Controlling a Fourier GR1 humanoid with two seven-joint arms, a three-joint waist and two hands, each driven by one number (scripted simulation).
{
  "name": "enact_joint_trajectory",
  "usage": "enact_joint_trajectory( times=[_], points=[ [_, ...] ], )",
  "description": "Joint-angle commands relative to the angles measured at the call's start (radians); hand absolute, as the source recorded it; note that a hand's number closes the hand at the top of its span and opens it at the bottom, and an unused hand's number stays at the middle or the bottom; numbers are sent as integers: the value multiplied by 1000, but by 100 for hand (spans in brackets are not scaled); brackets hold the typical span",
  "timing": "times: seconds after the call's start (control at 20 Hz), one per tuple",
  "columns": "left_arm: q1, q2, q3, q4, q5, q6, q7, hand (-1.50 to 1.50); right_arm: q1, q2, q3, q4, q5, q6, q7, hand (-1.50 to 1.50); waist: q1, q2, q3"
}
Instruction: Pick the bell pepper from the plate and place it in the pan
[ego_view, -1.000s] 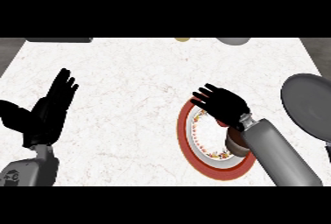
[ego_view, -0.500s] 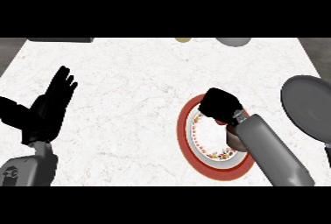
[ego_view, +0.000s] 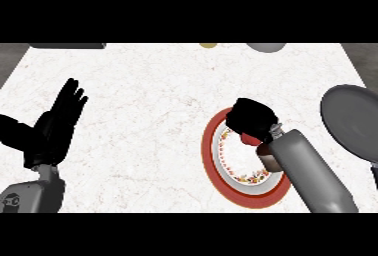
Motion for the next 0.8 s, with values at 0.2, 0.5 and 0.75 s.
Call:
enact_joint_trajectory(
  times=[0.2, 0.5, 0.75],
  points=[
    [24, 9, 32, -6, 3, 16, -7, 0, 105, 97, -300, -68, -106, 29, 392, 150, -56, -7, 13],
    [17, 0, 21, -5, -22, 39, -4, 0, 73, 172, -428, -281, -40, 12, 800, 150, -60, -10, 10],
    [31, 5, 22, 36, -2, -5, -35, 0, 91, 218, -317, -592, 43, 93, 977, 150, -38, -3, 10]
  ],
)
